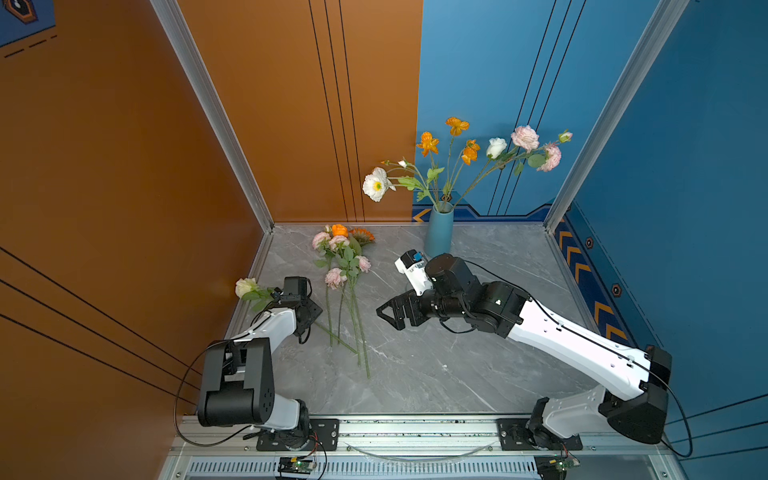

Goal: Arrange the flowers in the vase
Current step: 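Lower the left gripper onto the white rose stem and close it, then lift the white rose upright by its stem with the left gripper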

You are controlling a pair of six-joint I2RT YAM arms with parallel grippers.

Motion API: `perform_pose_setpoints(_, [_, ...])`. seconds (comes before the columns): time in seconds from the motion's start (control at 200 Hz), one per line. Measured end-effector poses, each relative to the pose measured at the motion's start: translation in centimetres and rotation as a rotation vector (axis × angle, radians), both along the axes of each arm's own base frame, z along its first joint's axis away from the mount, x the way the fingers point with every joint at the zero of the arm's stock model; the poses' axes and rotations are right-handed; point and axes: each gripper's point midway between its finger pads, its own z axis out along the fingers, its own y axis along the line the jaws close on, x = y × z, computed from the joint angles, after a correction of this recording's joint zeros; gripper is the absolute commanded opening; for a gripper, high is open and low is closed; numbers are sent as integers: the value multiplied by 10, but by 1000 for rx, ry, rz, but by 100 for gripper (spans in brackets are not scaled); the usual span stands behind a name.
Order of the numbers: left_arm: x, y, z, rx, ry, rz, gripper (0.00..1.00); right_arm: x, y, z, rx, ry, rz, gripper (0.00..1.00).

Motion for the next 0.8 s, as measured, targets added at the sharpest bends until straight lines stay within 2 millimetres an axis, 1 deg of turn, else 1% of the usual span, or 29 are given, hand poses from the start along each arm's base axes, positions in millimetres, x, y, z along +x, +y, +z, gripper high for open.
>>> perform_pose_setpoints(0.065, [7, 2, 1, 1, -6, 7, 49, 3, 6, 3, 2, -11, 13, 100])
perform_pose_setpoints(0.12, [11, 3, -2, -1, -4, 10, 48, 6, 13, 9, 14, -23, 29, 100])
perform_pose_setpoints(0.23, [11, 3, -10, -5, 19, 12, 44, 11, 28, 25, 40, -52, 66, 100])
perform_pose_setpoints(0.315, [11, 3, -11, -7, 22, 17, 40, 13, 39, 36, 62, -74, 100, 100])
perform_pose_setpoints(0.37, [11, 3, -11, -8, 21, 18, 33, 12, 42, 38, 65, -84, 121, 100])
perform_pose_setpoints(0.451, [11, 2, -11, -12, 20, 22, 21, 10, 45, 34, 57, -89, 156, 100])
perform_pose_setpoints(0.541, [11, 2, -11, -12, 20, 11, 0, 6, 47, 28, 49, -87, 191, 100])
perform_pose_setpoints(0.676, [11, 4, -7, -23, 4, 14, 0, 5, 45, 24, 47, -83, 220, 100])
perform_pose_setpoints(0.736, [11, 2, 2, -29, -20, 10, 0, 8, 43, 22, 45, -84, 223, 100])
perform_pose_setpoints(0.801, [11, 1, 18, -32, -64, 7, 0, 11, 39, 17, 37, -82, 218, 100])
